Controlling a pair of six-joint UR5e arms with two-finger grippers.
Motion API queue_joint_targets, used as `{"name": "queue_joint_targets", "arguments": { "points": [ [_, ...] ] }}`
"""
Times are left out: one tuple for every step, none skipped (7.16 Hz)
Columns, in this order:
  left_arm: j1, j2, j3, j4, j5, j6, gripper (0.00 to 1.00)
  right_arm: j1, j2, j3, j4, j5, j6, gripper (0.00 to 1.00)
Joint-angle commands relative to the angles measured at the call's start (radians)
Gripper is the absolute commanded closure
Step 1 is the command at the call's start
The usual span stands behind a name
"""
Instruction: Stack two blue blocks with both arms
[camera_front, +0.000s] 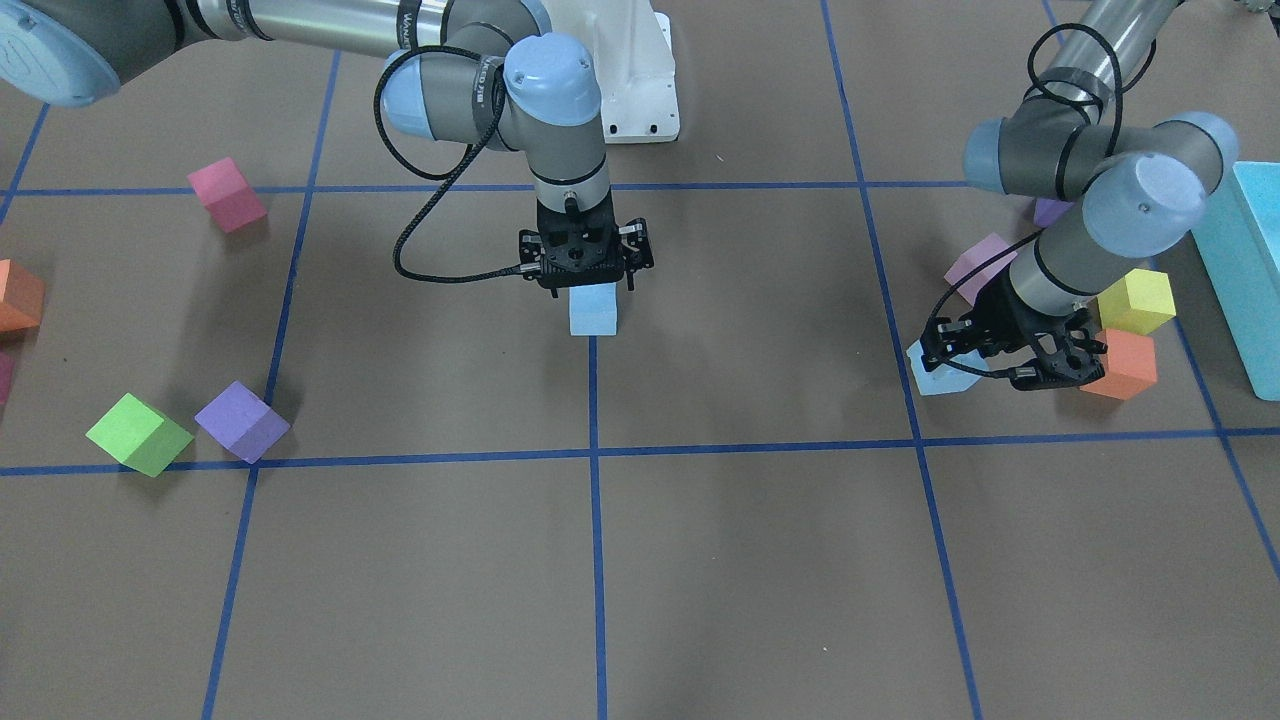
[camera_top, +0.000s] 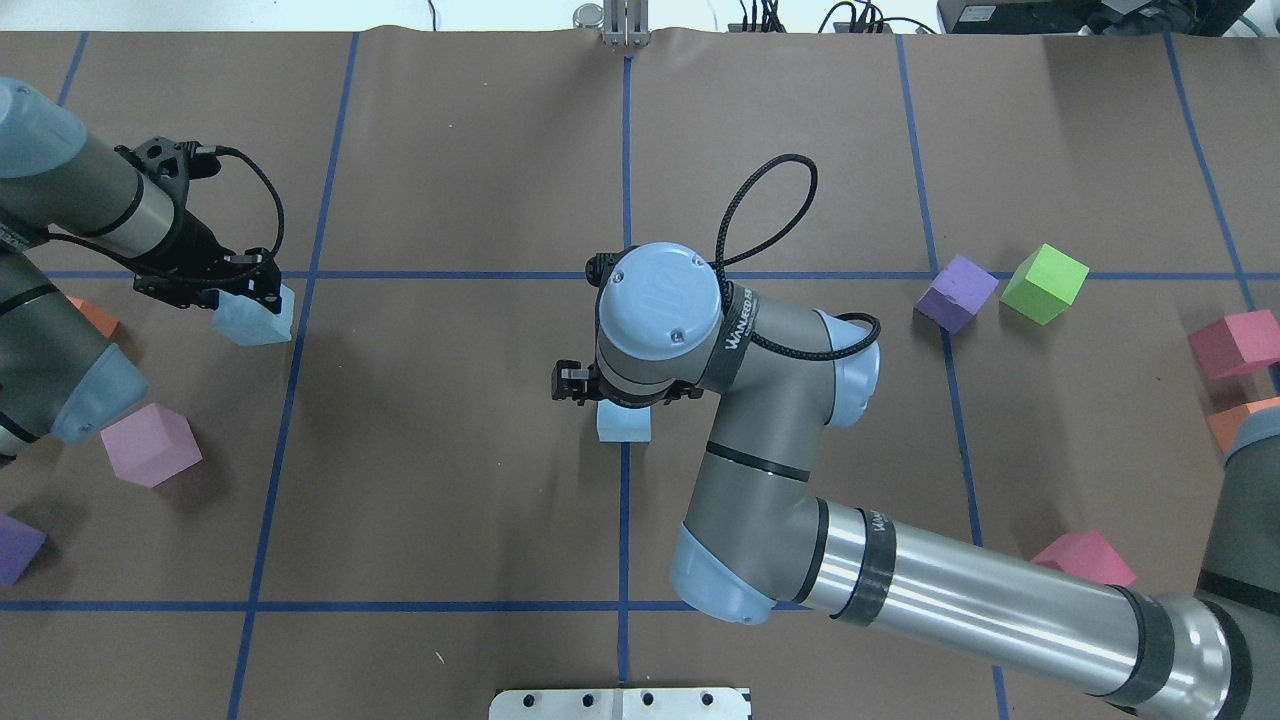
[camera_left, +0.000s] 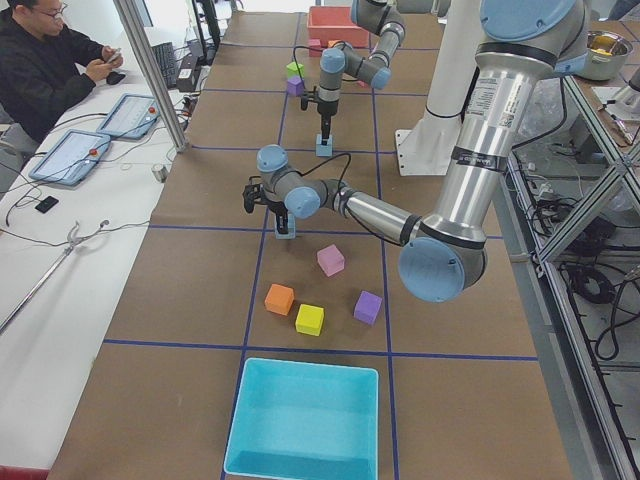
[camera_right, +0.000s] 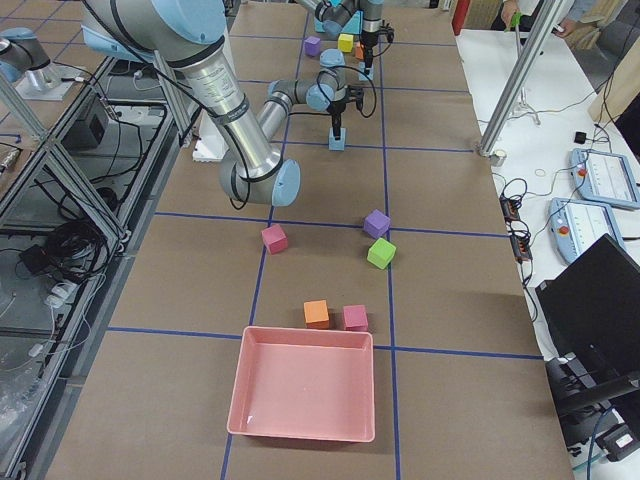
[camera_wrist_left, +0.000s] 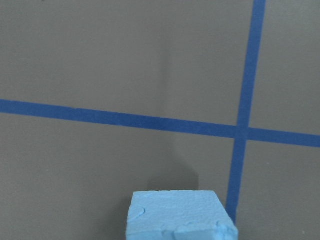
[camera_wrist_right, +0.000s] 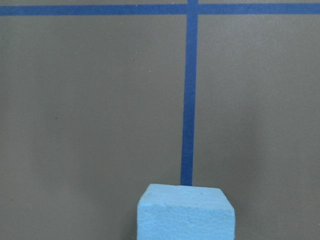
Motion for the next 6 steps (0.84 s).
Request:
{"name": "queue_joint_targets", "arguments": {
  "points": [
    [0.001,-0.135,-0.117,0.295,0.004,-0.002,0.56,0.074,-0.062,0.198,-0.144,0.091,-0.031,0.0],
    [0.002,-0.198,-0.111,0.335,0.003,-0.005,0.56,0.122,-0.109,0.252,-0.172,0.092,-0.098,0.0],
    [0.012,-0.264,-0.064,0.337,0.003,-0.02,0.56,0.192,-0.161,0.272,-0.173,0.143,-0.168,0.0],
    [0.015,-0.353,0.012,0.337,0.003,-0.022,0.56,0.285,-0.18,0.274,-0.174,0.222,-0.216,0.0],
    [0.021,-0.413,0.063,0.331,0.003,-0.044,0.56,0.377,-0.214,0.275,-0.174,0.302,-0.288,0.0],
    [0.053,-0.447,0.074,0.33,0.003,-0.089,0.56,0.442,-0.246,0.277,-0.174,0.341,-0.367,0.0]
  ]
}}
